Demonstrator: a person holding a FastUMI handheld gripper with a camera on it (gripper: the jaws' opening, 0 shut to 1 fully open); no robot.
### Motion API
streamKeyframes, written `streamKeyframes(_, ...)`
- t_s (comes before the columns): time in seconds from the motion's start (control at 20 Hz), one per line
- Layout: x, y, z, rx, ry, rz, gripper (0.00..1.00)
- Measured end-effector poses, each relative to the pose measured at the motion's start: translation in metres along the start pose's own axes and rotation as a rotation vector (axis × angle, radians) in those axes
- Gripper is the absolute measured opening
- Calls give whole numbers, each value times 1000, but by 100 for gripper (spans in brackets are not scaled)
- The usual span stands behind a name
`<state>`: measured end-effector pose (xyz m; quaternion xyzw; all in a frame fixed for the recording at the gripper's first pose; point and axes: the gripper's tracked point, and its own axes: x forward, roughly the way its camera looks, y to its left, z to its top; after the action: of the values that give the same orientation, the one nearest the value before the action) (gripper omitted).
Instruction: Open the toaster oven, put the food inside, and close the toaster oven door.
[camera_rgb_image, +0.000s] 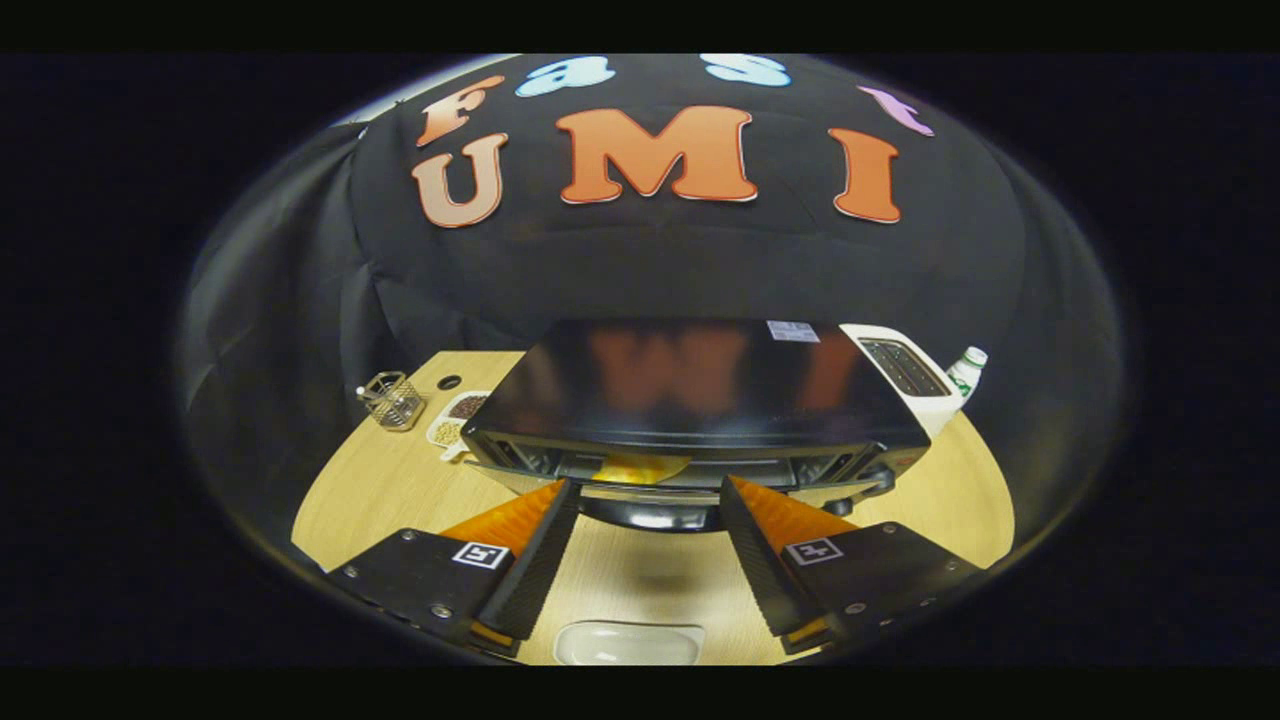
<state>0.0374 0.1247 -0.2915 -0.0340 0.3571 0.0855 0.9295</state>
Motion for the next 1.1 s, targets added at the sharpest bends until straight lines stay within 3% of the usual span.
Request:
streamKeyframes(0.25,23,-1,14,-20,-54,-30,86)
streamKeyframes(0.45,24,5,16,40,-53,-16,87)
streamKeyframes(0.6,2,8,27,58,-109,-4,87)
streamKeyframes(0.85,-48,0,43,-40,-202,-40,87)
streamKeyframes(1.1,-86,1,67,-73,-270,-24,88)
